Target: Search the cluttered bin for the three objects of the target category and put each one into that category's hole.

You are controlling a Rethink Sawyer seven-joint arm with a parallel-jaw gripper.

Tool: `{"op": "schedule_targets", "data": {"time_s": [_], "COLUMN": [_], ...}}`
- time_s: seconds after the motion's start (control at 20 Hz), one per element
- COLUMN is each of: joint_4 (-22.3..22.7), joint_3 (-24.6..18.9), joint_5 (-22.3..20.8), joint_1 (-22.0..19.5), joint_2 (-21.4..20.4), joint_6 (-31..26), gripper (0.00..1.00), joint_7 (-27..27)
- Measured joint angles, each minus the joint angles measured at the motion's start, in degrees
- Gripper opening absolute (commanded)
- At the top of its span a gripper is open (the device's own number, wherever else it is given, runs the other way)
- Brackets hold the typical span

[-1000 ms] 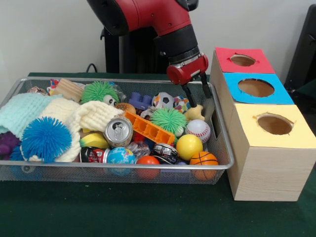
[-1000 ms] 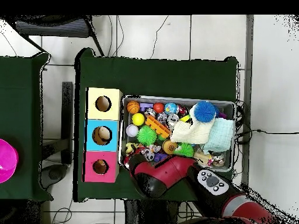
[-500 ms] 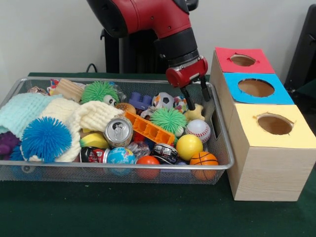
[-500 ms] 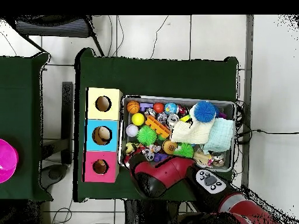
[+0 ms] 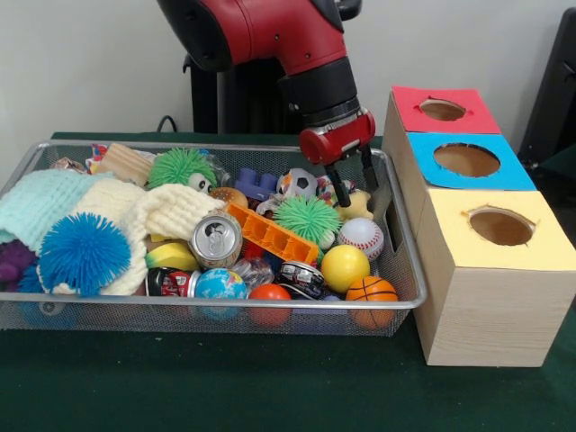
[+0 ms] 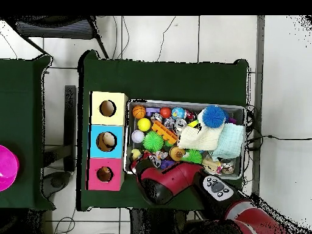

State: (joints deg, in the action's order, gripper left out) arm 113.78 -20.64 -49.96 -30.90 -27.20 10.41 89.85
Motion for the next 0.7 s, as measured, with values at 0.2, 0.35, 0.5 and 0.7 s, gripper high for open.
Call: {"op": "schedule_targets", "data": {"time_s": [0.2, 0.35, 0.5, 0.7], "joint_4": [-1.04, -1.77, -2.86, -3.69], "joint_3": [1.52, 2.29, 3.59, 5.64], "joint_5": [0.01, 0.01, 0.02, 0.11], "joint_1": [1.23, 1.95, 2.8, 4.2], "joint_2": [0.98, 1.8, 2.93, 4.1], "joint_6": [0.44, 1.53, 3.62, 5.7], "gripper": [1.0, 1.0, 1.0, 1.0], "joint_7": [0.0, 0.0, 0.0, 0.0]}}
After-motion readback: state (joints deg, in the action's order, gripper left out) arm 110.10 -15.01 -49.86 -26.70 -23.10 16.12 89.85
